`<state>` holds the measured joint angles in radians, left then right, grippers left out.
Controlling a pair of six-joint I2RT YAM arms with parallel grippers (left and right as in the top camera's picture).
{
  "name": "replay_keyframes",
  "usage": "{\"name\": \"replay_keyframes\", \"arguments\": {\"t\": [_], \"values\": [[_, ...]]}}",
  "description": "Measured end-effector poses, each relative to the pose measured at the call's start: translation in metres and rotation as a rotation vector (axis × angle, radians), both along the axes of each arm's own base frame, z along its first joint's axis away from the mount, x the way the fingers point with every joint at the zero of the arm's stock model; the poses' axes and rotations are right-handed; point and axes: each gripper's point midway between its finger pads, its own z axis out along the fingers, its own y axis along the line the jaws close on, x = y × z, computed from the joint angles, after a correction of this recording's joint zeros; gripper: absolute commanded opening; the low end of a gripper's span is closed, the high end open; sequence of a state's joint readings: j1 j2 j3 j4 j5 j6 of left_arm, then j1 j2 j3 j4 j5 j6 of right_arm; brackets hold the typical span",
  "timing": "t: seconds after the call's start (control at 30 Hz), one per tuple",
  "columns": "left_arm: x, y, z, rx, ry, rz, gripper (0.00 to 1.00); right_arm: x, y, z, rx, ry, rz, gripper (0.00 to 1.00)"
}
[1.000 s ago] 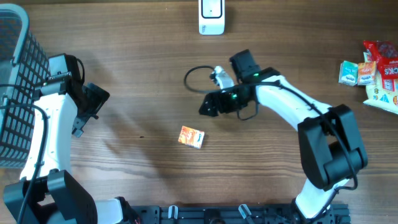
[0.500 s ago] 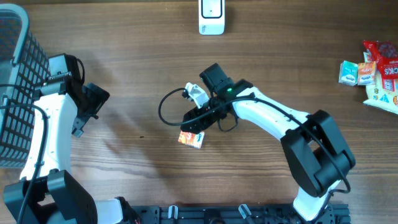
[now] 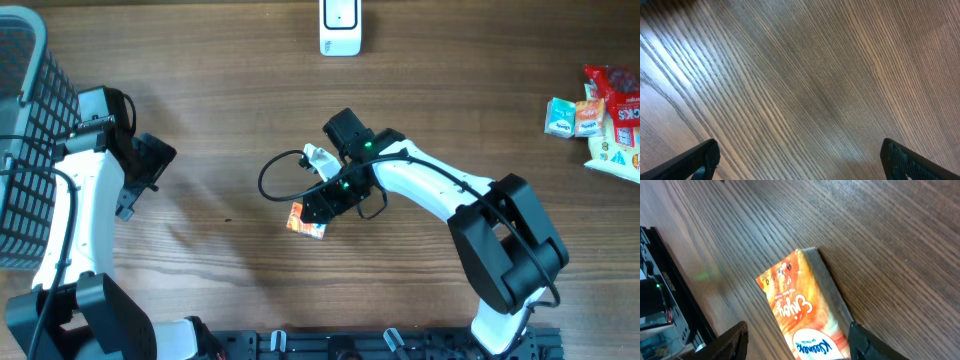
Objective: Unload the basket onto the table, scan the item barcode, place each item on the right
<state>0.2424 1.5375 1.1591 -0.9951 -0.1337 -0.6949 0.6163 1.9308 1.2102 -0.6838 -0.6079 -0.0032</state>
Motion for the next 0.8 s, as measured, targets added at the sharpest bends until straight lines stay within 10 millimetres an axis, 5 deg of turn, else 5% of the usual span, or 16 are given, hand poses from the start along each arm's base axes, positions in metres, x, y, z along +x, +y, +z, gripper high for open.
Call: {"name": "replay_keyframes", "arguments": {"t": [0.23,0.43,0.8], "values": [[0.000,0.000,0.000,0.000,0.001,0.000,1.00,-0.004,-0.002,-0.013,-0.022,0.033,0.002,0.59],[0.000,0.000,0.000,0.000,0.001,0.000,1.00,-0.024,0.003,-0.002,0.038,0.149,0.016,0.55],[0.000,0.000,0.000,0.000,0.000,0.000,1.00,-0.018,0.007,-0.002,0.037,0.166,-0.047,0.64]]}}
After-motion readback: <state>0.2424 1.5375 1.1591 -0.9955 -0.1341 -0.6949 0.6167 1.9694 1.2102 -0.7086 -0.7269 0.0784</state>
